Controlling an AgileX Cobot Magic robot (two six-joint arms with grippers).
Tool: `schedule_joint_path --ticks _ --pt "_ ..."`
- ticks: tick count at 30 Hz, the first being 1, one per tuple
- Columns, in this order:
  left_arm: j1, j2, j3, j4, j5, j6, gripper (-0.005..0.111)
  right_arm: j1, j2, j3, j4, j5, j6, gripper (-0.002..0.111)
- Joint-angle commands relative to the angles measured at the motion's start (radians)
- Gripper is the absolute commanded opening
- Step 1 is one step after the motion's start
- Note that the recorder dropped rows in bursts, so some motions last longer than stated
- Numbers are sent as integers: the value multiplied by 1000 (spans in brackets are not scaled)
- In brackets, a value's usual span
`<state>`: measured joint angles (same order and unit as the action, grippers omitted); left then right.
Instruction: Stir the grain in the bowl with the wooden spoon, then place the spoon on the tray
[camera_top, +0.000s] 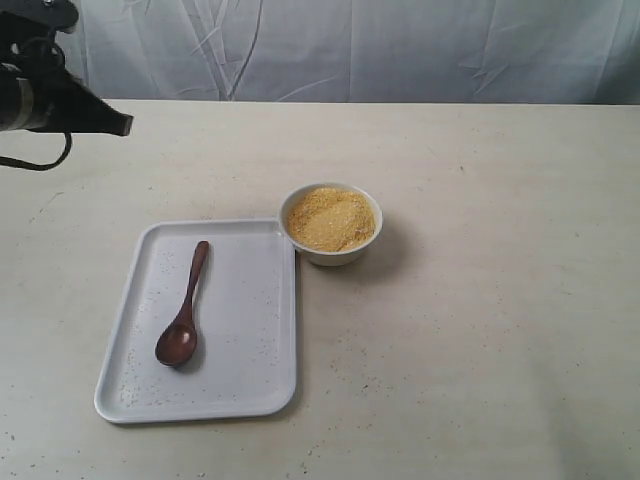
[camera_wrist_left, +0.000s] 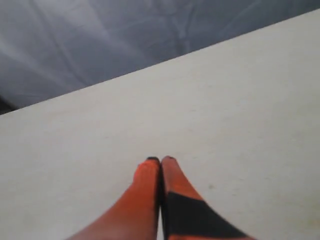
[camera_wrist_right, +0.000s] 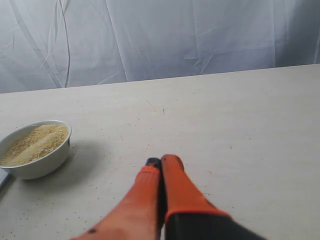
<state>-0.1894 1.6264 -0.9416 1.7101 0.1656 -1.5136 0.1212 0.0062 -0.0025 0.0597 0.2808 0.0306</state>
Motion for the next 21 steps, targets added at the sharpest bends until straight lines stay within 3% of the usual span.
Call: schedule_joint_path --ticks 1,5,7,10,12,21 --pt "-3 3 7 -359 262 208 0 1 -6 3 0 -5 -5 0" --pt "-3 43 -7 -838 439 774 0 1 -6 3 0 -5 -5 0" --pt "-1 54 -15 -1048 467 919 0 1 -6 3 0 -5 -5 0" --pt "-3 61 -40 -1435 524 1266 0 1 -6 3 0 -5 -5 0" --pt "-3 56 -53 -1612 582 1386 0 1 -6 3 0 -8 -5 0" --pt "88 -201 7 -1736 779 1421 0 1 -6 3 0 -8 -5 0"
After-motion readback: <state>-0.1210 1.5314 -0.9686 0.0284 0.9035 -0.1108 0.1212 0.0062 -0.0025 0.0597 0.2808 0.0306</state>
